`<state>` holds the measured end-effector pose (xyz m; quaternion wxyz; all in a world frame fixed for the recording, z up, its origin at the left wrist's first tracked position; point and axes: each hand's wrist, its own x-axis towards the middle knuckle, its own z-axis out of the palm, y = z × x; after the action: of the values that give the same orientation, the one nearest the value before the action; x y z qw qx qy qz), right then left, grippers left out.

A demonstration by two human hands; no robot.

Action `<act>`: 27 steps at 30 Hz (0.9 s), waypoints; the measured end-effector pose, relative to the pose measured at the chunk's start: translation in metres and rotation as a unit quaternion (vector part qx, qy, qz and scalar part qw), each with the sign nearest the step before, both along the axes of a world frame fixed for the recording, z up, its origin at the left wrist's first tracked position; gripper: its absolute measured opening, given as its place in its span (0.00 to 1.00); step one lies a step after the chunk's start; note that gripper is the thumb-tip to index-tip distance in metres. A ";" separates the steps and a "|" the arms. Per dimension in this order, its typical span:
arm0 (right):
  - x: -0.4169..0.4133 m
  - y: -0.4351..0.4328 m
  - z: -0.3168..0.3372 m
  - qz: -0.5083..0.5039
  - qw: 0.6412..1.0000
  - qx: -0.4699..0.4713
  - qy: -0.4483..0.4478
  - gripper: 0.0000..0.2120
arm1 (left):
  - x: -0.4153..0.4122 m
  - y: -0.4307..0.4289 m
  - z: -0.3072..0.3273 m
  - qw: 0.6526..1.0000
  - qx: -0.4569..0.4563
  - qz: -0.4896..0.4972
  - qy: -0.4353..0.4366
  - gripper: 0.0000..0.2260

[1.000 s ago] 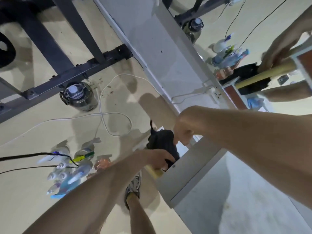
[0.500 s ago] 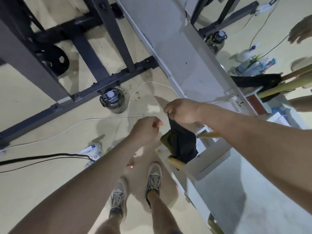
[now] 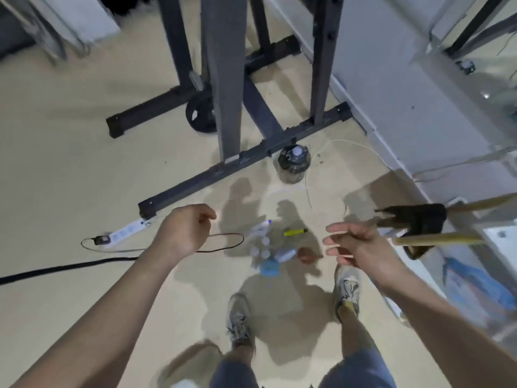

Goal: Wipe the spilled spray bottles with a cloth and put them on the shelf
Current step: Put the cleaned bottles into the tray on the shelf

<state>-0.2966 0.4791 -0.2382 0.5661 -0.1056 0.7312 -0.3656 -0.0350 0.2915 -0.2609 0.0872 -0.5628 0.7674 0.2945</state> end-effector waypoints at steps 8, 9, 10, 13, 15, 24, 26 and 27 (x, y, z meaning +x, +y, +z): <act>0.116 0.061 -0.124 0.285 0.935 0.119 0.174 0.23 | 0.135 0.025 -0.110 0.967 0.047 -0.068 -0.242 0.18; 0.121 0.063 -0.139 0.315 0.921 0.129 0.187 0.23 | 0.135 0.032 -0.131 0.967 0.051 -0.086 -0.235 0.19; 0.126 0.063 -0.158 0.346 0.905 0.138 0.205 0.23 | 0.133 0.039 -0.154 0.972 0.062 -0.093 -0.208 0.20; 0.138 0.054 -0.226 0.399 0.871 0.137 0.250 0.28 | 0.114 0.060 -0.237 0.986 0.093 -0.106 -0.090 0.22; 0.142 0.043 -0.280 0.414 0.857 0.127 0.279 0.31 | 0.094 0.070 -0.298 0.986 0.107 -0.122 -0.023 0.24; 0.160 0.023 -0.491 0.474 0.778 0.161 0.380 0.33 | 0.009 0.096 -0.533 0.963 0.122 -0.233 -0.057 0.53; 0.161 0.025 -0.508 0.468 0.765 0.162 0.412 0.25 | 0.004 0.094 -0.555 0.967 0.115 -0.227 -0.019 0.46; 0.160 0.025 -0.512 0.459 0.768 0.159 0.418 0.20 | 0.000 0.092 -0.558 0.969 0.114 -0.218 0.007 0.39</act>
<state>-0.1366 0.5037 -0.7503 0.3140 -0.4792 0.8076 0.1395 -0.0345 0.3838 -0.8192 0.2077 -0.3661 0.8336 0.3577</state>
